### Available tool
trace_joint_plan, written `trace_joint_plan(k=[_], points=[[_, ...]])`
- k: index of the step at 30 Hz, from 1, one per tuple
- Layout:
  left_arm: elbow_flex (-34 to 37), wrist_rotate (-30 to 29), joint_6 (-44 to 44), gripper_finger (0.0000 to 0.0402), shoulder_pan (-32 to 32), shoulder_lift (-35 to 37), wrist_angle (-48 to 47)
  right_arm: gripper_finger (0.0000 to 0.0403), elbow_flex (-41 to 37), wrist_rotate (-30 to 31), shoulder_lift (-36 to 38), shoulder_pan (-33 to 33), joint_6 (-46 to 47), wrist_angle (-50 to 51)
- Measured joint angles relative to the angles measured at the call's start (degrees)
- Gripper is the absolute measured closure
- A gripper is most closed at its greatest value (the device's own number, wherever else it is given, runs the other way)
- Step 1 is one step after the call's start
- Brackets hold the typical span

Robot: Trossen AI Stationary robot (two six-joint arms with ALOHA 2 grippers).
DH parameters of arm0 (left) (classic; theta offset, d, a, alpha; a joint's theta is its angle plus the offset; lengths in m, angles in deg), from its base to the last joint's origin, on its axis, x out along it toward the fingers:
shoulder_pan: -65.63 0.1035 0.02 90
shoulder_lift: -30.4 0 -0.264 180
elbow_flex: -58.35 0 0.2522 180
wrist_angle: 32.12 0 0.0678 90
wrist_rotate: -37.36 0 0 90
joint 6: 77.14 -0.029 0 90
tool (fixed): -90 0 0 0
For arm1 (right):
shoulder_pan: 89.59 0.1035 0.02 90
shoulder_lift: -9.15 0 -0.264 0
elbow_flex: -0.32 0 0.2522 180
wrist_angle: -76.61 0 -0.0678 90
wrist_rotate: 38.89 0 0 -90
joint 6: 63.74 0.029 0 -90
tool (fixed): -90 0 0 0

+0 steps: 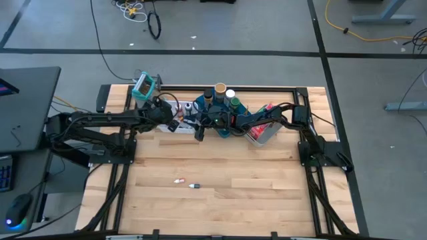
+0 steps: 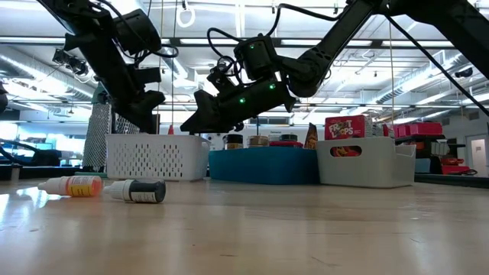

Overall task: Pick & Place Kitchen Items
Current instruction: Put the pink food coloring bottle into the white bin, then put the yellow food coloring bottle into the white bin

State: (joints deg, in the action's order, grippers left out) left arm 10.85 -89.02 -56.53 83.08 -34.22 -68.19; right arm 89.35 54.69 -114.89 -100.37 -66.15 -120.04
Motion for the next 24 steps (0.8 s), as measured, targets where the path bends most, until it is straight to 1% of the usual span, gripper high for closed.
trace_joint_plan(k=[5, 10, 12, 16, 20, 22, 24], points=[[0.0, 0.0, 0.04, 0.0214, 0.0, 0.0, 1.0, 0.0216, 0.0, -0.02, 0.0, 0.02, -0.02, 0.0], [-0.16, 0.35, 0.12, 0.021, -0.32, 0.36, 2.46, 0.0216, 0.0, -0.1, 0.0, 0.02, -0.01, 0.0], [-0.69, 1.86, 0.12, 0.0212, -0.62, 1.07, 2.44, 0.0216, 0.0, -0.25, 0.26, 0.11, -0.02, 0.18], [-2.5, 8.9, -0.02, 0.0216, -1.41, 3.49, 1.57, 0.0216, 0.0, -1.7, 1.16, 0.56, -0.03, -0.34], [-3.03, 18.83, -1.03, 0.0217, -2.69, 6.32, 1.87, 0.0216, 0.0, -1.65, 1.75, 1.24, -1.32, 0.34], [-2.66, 23.59, -2.72, 0.0217, -4.4, 7.39, 2.24, 0.0216, 0.0, -1.55, 2.03, 1.6, -2.52, 0.3], [-1.8, 27.18, -4.46, 0.0217, -7.41, 7.89, 2.91, 0.0216, 0.0, -1.55, 2.36, 1.89, -2.73, 0.86]])
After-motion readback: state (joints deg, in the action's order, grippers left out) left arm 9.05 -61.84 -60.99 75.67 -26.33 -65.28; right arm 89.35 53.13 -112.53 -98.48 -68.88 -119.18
